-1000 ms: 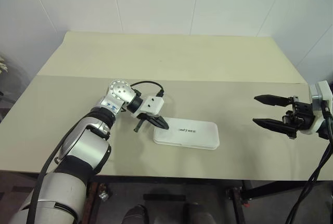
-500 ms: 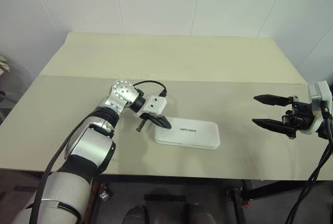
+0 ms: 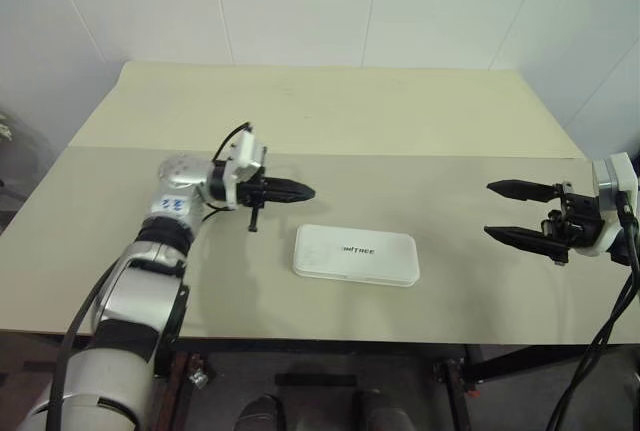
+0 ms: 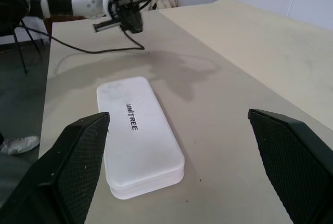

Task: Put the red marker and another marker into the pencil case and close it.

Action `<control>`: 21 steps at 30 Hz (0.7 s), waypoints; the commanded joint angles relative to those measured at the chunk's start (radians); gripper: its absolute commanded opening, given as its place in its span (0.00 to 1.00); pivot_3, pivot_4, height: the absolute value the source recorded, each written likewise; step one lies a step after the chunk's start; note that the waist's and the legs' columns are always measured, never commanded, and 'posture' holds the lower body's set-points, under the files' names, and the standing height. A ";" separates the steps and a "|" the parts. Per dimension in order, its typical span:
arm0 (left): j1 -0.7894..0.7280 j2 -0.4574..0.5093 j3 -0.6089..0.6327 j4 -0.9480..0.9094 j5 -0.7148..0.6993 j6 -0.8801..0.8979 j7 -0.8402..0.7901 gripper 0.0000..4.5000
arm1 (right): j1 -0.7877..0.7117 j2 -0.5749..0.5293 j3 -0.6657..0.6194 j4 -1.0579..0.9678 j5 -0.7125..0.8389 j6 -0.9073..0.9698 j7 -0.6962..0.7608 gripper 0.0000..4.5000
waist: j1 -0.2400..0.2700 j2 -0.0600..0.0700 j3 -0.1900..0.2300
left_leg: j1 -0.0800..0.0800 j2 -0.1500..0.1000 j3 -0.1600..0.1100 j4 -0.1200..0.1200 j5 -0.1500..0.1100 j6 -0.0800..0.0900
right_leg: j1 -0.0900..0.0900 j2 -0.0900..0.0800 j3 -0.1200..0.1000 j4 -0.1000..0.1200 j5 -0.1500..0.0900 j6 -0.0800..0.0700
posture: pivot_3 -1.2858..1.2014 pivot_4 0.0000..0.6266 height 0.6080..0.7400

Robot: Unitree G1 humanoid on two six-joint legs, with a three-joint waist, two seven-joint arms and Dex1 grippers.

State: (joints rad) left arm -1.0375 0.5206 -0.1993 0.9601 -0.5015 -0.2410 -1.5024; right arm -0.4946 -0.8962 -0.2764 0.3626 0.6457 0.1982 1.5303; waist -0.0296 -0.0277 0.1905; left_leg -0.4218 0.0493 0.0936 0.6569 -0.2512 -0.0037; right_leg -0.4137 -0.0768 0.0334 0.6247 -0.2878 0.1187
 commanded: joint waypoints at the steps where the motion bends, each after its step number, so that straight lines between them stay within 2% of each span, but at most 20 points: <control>1: 0.054 0.070 -0.034 -0.135 -0.109 0.044 -0.112 0.09 | -0.034 -0.020 -0.001 0.011 0.001 -0.006 0.079 1.00 | 0.001 0.000 0.000 | 0.000 0.000 0.000 0.000 0.000 0.000 | 0.000 0.000 0.000 0.000 0.000 0.000 | 0.52 0.24 1.00; 4: 0.109 0.142 -0.082 -0.186 -0.127 0.023 -0.112 0.26 | -0.044 -0.022 0.005 0.021 -0.003 -0.009 0.083 1.00 | 0.002 0.000 0.000 | 0.000 0.000 0.000 0.000 0.000 0.000 | 0.000 0.000 0.000 0.000 0.000 0.000 | 0.52 0.24 1.00; 10: 0.170 0.273 -0.090 -0.219 -0.165 0.025 -0.112 0.68 | -0.028 -0.038 0.010 0.029 0.003 -0.017 0.084 1.00 | 0.002 0.000 0.000 | 0.000 0.000 0.000 -0.001 0.000 0.000 | 0.000 -0.001 0.000 0.000 -0.001 -0.001 | 0.52 0.24 1.00; 14: 0.181 0.317 -0.101 -0.215 -0.176 0.016 -0.112 0.95 | -0.017 -0.046 0.017 0.038 0.003 -0.029 0.084 1.00 | 0.002 0.000 0.000 | 0.001 0.000 0.000 -0.002 0.000 0.000 | 0.000 -0.002 0.000 0.000 -0.001 -0.002 | 0.52 0.24 1.00; 15: 0.181 0.328 -0.104 -0.210 -0.178 0.012 -0.112 0.98 | -0.013 -0.048 0.019 0.037 0.000 -0.031 0.084 1.00 | 0.003 0.000 0.000 | 0.001 0.000 0.000 -0.002 0.000 0.000 | 0.000 -0.002 0.000 0.000 -0.001 -0.002 | 0.52 0.24 1.00; 21: 0.193 0.358 -0.120 -0.210 -0.191 0.002 -0.112 0.98 | 0.017 -0.063 0.027 0.049 -0.013 -0.066 0.084 1.00 | 0.002 0.000 0.000 | 0.001 0.000 0.000 -0.003 0.000 0.000 | 0.000 -0.002 0.000 -0.001 -0.002 -0.003 | 0.52 0.24 1.00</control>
State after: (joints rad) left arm -0.8482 0.8660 -0.3232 0.7640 -0.6665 -0.2265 -1.5024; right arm -0.4816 -0.9301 -0.2398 0.4062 0.6271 0.1530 1.5359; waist -0.0279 -0.0275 0.1905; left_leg -0.4212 0.0491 0.0939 0.6538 -0.2512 -0.0037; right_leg -0.4141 -0.0786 0.0329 0.6236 -0.2894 0.1157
